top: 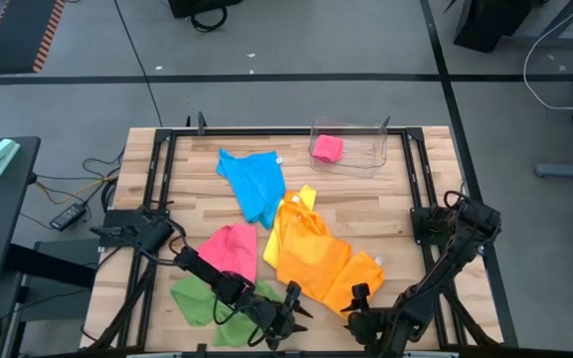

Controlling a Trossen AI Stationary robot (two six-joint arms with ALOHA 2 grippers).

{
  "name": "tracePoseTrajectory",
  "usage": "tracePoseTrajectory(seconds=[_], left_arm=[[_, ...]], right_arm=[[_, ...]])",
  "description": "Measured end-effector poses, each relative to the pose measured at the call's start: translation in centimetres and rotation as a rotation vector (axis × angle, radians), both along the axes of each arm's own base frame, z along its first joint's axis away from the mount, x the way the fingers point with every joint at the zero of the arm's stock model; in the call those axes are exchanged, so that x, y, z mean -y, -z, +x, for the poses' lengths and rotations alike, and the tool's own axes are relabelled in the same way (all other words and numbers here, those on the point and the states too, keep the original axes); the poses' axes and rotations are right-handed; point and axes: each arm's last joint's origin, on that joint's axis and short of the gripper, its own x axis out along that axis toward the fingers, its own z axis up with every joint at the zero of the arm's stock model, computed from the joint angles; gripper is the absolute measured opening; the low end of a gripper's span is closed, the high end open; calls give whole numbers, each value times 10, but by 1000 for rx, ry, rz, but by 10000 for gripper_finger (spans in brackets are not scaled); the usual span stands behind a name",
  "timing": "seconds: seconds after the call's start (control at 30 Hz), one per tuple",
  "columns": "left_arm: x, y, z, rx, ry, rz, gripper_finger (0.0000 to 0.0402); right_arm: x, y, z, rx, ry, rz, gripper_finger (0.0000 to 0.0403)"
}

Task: Fold microfiber towels
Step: Fold the right orange microfiber cloth

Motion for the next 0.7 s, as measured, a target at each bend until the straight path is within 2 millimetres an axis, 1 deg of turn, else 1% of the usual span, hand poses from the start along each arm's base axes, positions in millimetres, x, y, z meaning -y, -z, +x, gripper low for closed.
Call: tracePoseTrajectory(seconds=[0.2,0.3,0.43,0.57,0.7], left_arm=[[2,1,-2,-5,10,12,176],[2,1,-2,-6,11,14,174],[2,1,-2,-6,10,14,176],[-1,1,0,1,12,36,176],[-8,0,5,10,-12,23,172]], right_arm=[[1,8,-11,4,1,-21,204],[7,17,-15,4,3,-23,192],[14,29,-19,34,1,21,170],[19,35,-22,33,30,43,134],[20,36,-23,26,50,57,74]])
